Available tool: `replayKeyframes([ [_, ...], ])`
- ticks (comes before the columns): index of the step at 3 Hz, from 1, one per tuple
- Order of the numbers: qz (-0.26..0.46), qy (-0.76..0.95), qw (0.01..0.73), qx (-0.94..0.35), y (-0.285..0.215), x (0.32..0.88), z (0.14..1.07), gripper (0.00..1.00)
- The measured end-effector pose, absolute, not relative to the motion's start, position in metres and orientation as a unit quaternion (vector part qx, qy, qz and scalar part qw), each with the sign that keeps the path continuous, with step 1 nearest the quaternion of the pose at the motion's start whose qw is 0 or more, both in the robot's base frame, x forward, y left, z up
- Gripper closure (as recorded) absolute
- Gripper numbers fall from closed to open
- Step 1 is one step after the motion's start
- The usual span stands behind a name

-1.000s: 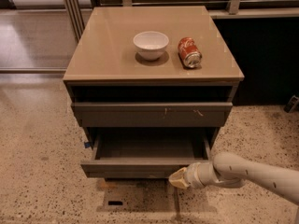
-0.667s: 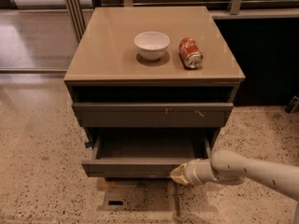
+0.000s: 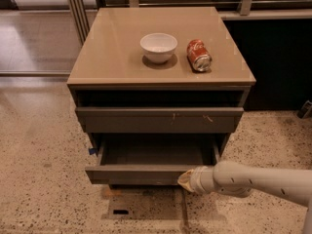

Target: Close middle drawer

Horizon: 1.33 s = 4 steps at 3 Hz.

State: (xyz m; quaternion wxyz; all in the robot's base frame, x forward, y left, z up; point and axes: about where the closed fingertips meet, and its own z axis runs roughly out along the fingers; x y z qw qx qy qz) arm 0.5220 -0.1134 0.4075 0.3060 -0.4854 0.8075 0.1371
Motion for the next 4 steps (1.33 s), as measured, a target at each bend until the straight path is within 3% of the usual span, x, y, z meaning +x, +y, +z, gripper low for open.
replayKeyframes([
  [4, 0.098, 0.791, 0.337, -0.501, -0.135, 0.602, 0.403, 1.0],
])
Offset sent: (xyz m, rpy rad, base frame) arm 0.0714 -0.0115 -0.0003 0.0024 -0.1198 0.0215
